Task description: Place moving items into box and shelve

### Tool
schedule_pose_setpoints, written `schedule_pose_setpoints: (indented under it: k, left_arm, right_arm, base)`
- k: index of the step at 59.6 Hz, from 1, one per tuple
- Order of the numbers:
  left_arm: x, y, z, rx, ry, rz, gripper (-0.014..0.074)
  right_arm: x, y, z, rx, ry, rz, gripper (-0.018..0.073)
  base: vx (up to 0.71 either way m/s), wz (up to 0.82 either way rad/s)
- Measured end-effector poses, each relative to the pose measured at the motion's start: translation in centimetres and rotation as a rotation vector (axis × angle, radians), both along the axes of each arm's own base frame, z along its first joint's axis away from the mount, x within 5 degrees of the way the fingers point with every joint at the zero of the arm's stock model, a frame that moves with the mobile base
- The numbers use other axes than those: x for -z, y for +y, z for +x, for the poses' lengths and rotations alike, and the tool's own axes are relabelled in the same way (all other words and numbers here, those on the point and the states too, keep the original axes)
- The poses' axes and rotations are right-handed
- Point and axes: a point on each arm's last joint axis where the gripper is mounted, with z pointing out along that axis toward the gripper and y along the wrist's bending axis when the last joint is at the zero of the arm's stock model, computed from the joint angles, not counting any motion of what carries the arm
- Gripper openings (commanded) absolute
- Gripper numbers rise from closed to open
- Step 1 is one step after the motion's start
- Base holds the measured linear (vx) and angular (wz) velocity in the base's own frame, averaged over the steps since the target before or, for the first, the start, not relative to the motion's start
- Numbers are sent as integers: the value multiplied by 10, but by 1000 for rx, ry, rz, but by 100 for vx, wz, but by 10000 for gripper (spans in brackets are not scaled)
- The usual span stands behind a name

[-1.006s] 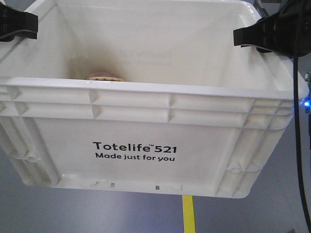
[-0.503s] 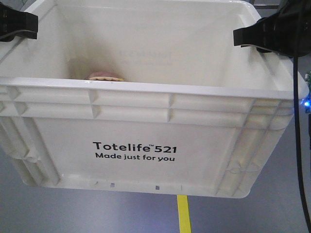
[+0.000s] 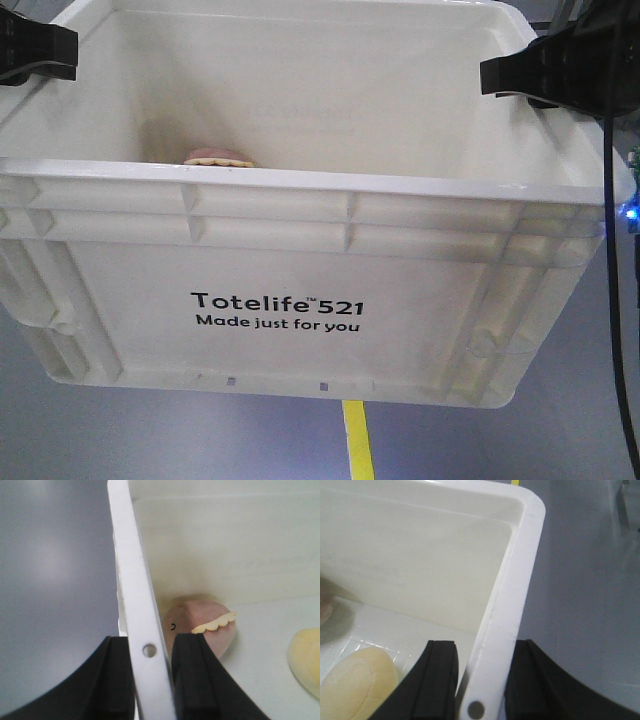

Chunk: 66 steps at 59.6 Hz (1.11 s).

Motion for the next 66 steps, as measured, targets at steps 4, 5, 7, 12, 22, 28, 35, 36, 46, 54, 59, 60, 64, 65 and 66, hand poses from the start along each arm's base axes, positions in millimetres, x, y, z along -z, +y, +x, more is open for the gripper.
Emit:
schedule_pose_setpoints:
  k: [4,5,7,12,22,28,35,36,46,54,59,60,64,65,66]
  left_arm:
    - [0,0,0,0,0,0,-6]
    - [0,0,0,0,0,0,-6]
    - [0,0,0,0,0,0,-6]
    - [0,0,0,0,0,0,-6]
    - [0,0,0,0,0,0,-6]
    - [0,0,0,0,0,0,-6]
    - [0,0,0,0,0,0,-6]
    - [0,0,0,0,0,0,-6]
    - [0,0,0,0,0,0,-6]
    - [0,0,0,0,0,0,-6]
    - [0,0,0,0,0,0,-6]
    - [0,0,0,0,0,0,-6]
    - [0,0,0,0,0,0,-6]
    - [0,0,0,0,0,0,-6]
    - [0,0,0,0,0,0,-6]
  right_arm:
    - [0,0,0,0,0,0,-6]
    - [0,0,0,0,-1,0,-6]
    - [0,0,0,0,-1,0,-6]
    - [0,0,0,0,0,0,-6]
    - [0,0,0,0,0,0,-6]
    - [0,0,0,0,0,0,-6]
    - [0,0,0,0,0,0,-6]
    - [0,0,0,0,0,0,-6]
    - [0,0,0,0,0,2,-6]
    - [0,0,0,0,0,2,-6]
    - [0,0,0,0,0,2,-6]
    - [0,0,0,0,0,2,-6]
    - [0,0,0,0,0,2,-6]
    - [0,0,0,0,0,2,-6]
    - [0,0,0,0,0,2,-6]
  base:
    - [35,-18]
    - [34,-19]
    - [34,-19]
    - [34,-21]
    - [34,-26]
    - [33,-29]
    - [33,-31]
    - [32,-33]
    - [32,-36]
    - [31,-40]
    - [30,-41]
    - [30,-42]
    - [30,-42]
    - [29,-42]
    - [29,-41]
